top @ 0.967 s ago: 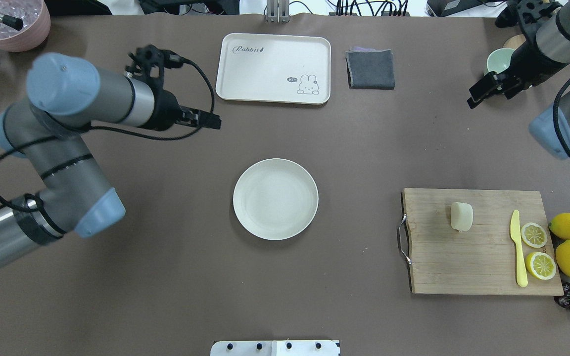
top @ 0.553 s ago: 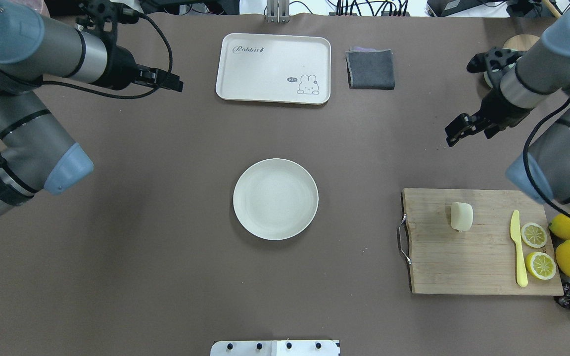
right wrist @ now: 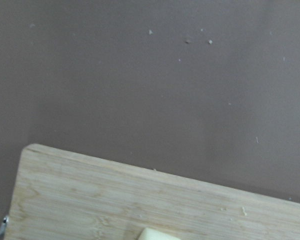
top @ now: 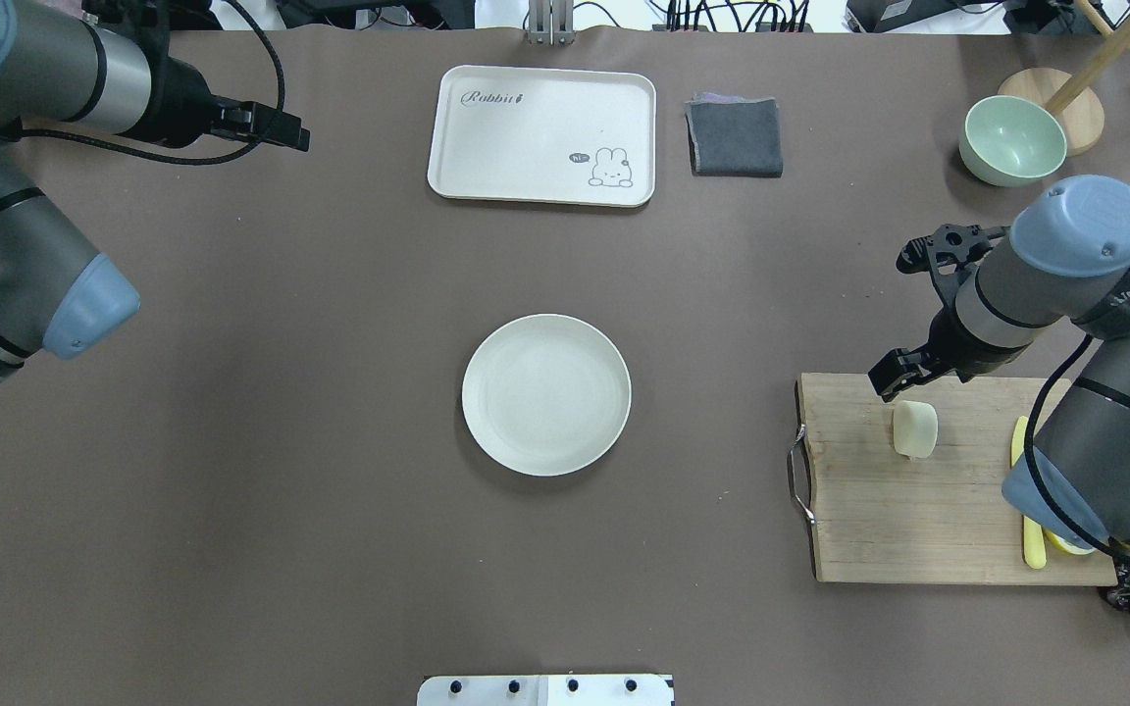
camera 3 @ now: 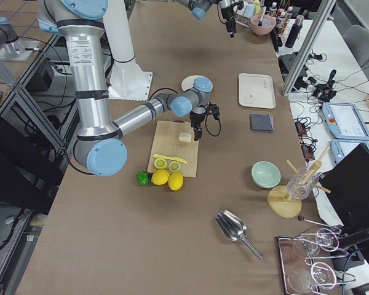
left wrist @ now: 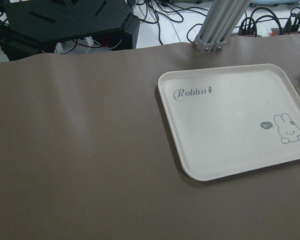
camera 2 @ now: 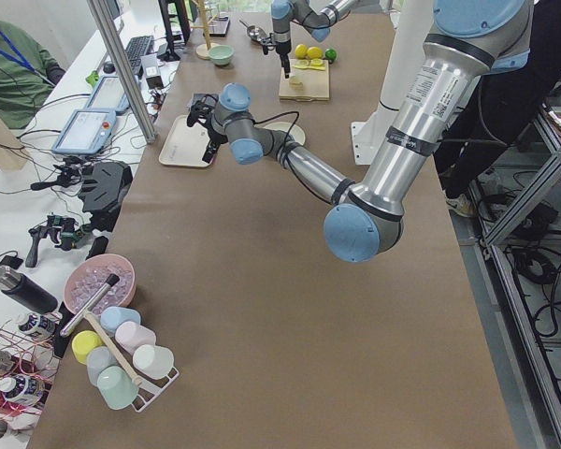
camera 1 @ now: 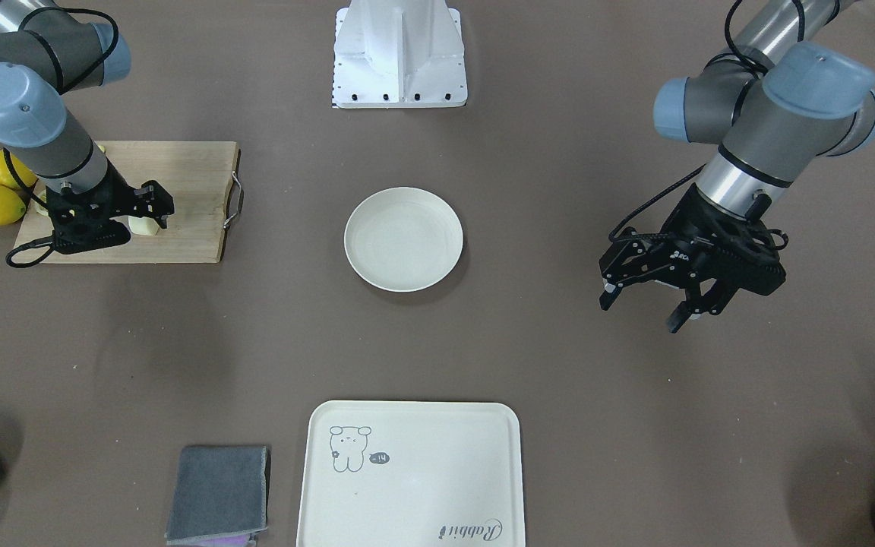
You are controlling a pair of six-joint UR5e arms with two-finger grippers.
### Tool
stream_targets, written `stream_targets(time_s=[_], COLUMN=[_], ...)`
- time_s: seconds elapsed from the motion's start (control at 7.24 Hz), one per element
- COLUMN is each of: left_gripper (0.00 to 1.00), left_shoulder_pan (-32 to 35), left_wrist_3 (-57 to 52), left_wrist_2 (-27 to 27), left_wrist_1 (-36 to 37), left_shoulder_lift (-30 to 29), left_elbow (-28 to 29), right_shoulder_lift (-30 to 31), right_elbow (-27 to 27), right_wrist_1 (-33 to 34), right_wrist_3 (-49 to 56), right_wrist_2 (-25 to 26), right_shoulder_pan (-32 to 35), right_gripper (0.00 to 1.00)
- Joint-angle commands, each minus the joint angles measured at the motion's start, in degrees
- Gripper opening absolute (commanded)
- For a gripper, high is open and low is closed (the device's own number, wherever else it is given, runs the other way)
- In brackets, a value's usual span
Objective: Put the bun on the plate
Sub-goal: 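Lower the right gripper onto the pale bun and close on it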
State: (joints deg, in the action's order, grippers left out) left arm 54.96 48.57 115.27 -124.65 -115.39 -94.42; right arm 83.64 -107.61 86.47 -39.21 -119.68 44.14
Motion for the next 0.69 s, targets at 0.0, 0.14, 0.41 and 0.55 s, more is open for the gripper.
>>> stream_targets(time_s=[0.0,0.14,0.41,0.55], left_gripper=[0.97,0.97,0.97,0.97], left_shoulder_pan=[-0.02,-0.11,-0.11,-0.11], left_wrist_3=[0.55,0.73,0.73,0.73], left_wrist_2=[-0.49,-0.75,-0.75,-0.84], left_wrist_1=[0.02,-0.06,-0.07,-0.07], left_shoulder_lift=[1.39,1.48,1.48,1.48], left_elbow=[-1.12,-1.30,-1.30,-1.38], right_shoulder_lift=[1.79,2.14,2.14,2.06], right_elbow=[-0.24,-0.32,-0.23,-0.23], right_wrist_1=[0.27,0.28,0.10,0.10], right_wrist_3=[-0.60,-0.60,-0.60,-0.60], right_wrist_2=[0.24,0.07,0.15,0.07], right_shoulder_pan=[-1.67,-1.86,-2.38,-2.74], right_gripper=[1.00,1.00,0.99,0.99])
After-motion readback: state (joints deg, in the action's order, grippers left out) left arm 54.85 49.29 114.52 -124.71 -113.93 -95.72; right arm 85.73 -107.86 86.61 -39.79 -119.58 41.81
